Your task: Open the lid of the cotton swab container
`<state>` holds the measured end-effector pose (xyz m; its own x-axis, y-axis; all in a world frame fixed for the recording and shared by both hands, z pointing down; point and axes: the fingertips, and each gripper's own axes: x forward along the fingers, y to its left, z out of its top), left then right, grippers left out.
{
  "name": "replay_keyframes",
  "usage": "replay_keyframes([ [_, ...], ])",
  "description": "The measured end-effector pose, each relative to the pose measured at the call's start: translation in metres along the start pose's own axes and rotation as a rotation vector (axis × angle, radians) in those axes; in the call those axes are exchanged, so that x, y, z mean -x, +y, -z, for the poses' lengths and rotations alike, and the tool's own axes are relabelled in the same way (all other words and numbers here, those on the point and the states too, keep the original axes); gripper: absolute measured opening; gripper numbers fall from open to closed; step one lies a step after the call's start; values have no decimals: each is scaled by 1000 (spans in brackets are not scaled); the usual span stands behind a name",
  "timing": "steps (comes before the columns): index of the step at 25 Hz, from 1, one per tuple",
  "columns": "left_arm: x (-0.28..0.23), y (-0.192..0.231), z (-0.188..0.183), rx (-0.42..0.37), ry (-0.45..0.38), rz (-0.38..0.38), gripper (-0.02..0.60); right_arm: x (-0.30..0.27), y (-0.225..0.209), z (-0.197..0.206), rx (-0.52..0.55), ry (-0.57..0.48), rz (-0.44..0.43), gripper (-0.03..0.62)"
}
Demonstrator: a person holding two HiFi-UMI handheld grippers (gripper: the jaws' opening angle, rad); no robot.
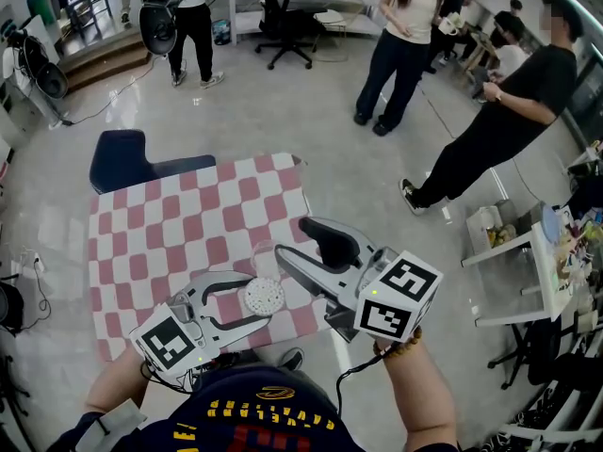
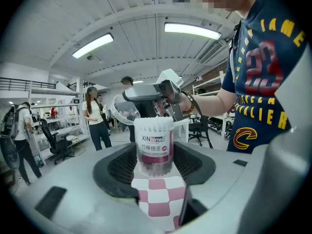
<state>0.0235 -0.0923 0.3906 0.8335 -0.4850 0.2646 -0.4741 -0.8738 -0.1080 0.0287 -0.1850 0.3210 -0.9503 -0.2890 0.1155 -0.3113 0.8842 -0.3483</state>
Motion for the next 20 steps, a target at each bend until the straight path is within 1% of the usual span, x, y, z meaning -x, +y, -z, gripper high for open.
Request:
replay_keyframes([
  [4,1,-4,-5,-16,-19,11,242,0,-13,8,-46,-2,22,249],
  [9,4,-7,-4,-23,-24,15,242,-5,-19,19,-118,-5,15,249],
  [15,6,-10,-6,-28,-33,18,242,-6,-21,29,-181,-3,11,249],
  [18,6,-10,-3,-13,-27,16,242,-6,-21,31,-197,-10,10,249],
  [20,4,-8,2,17,-18,10,242,-5,-20,28,-204,-25,7,249],
])
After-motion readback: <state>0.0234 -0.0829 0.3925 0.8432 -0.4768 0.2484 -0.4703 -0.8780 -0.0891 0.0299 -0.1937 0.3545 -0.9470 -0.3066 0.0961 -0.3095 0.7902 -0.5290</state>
